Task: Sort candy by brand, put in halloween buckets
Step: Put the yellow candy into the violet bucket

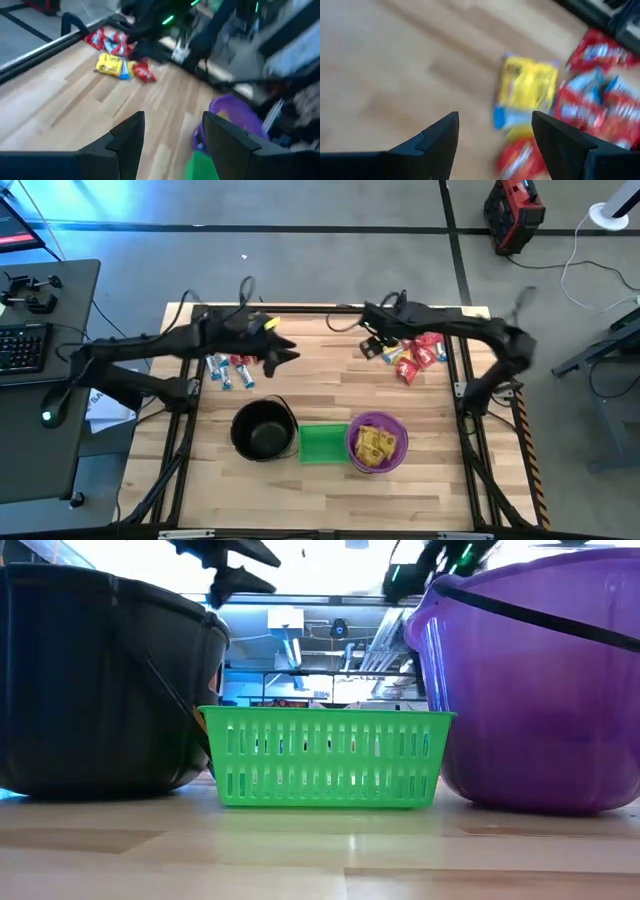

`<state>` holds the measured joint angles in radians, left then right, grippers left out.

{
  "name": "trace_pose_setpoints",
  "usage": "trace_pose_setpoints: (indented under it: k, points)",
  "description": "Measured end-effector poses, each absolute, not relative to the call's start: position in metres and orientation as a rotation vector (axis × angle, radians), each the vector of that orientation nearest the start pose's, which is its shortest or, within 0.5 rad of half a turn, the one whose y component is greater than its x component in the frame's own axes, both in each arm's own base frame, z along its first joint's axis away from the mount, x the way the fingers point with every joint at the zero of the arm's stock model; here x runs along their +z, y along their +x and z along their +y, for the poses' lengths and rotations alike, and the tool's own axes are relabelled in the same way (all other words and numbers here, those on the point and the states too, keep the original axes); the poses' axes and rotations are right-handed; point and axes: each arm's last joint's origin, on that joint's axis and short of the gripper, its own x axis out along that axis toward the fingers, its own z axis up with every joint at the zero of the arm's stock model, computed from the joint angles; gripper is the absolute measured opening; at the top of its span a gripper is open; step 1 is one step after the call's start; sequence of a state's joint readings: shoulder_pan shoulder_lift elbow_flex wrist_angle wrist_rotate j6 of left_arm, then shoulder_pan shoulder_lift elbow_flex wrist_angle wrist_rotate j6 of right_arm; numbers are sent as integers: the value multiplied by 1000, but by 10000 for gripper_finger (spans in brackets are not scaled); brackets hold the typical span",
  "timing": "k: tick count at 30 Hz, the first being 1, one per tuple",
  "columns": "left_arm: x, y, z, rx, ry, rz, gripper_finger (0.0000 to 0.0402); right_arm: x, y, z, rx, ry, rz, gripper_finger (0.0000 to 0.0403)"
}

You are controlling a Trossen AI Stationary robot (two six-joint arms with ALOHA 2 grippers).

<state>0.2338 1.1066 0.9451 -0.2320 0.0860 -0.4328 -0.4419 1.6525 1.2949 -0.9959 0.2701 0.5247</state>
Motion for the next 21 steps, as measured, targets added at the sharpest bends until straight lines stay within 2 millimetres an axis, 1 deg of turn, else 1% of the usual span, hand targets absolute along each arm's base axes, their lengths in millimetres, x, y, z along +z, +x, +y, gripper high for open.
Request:
trace_pose_setpoints:
  k: [3,6,8,12,18,21]
  points:
    - [306,221,43,254,-587,308,190,202,287,-171,-991,530,1296,239]
    - [297,211,33,278,-638,298,190,169,287,-189,-1015,551,1394,227]
    - [296,208,29,304,-639,286,190,156,287,-195,-1027,563,1419,216]
    - [296,209,26,339,-613,269,190,144,291,-201,-1022,571,1405,196]
    - [295,210,28,361,-597,267,190,143,295,-201,-1013,569,1381,175]
    - [295,210,28,373,-571,265,190,141,296,-201,-1007,565,1389,137]
